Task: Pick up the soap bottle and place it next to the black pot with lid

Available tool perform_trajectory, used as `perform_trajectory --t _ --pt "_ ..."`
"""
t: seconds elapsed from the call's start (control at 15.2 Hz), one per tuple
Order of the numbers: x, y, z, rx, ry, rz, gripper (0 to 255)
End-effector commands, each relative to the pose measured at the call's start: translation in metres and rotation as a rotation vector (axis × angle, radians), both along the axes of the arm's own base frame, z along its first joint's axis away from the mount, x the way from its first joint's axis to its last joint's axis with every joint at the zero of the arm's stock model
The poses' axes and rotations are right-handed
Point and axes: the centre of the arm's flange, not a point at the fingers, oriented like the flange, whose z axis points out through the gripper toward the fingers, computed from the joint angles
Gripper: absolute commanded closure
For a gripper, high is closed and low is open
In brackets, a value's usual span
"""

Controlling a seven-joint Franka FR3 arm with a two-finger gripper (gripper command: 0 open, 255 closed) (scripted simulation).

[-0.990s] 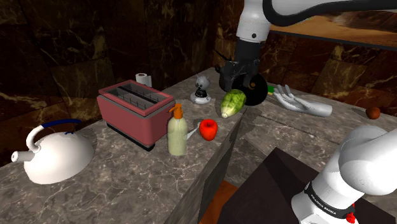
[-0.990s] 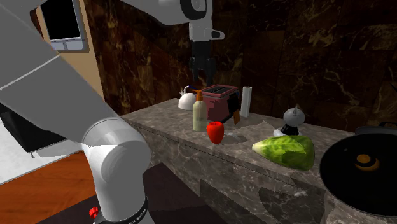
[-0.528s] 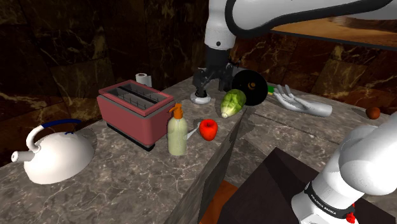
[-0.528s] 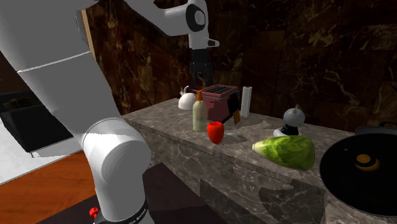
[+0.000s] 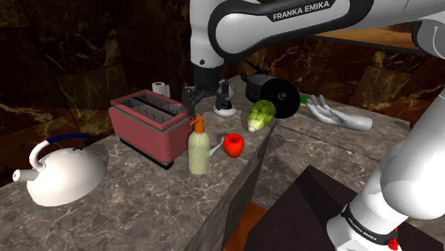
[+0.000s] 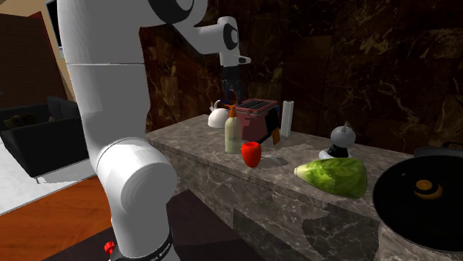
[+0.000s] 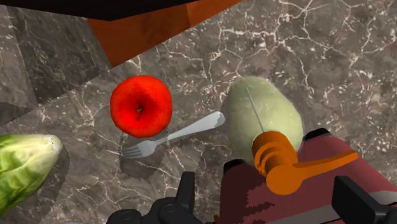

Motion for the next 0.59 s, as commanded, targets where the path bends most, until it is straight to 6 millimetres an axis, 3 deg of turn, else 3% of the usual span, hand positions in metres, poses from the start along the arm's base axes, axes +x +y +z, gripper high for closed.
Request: perform_trajectory --t 0.0,0.53 --pt "0.018 0.017 -0.009 -0.007 -0.005 -0.009 0" --pt "0.021 0.015 -0.049 -0.007 -0.005 -0.009 0"
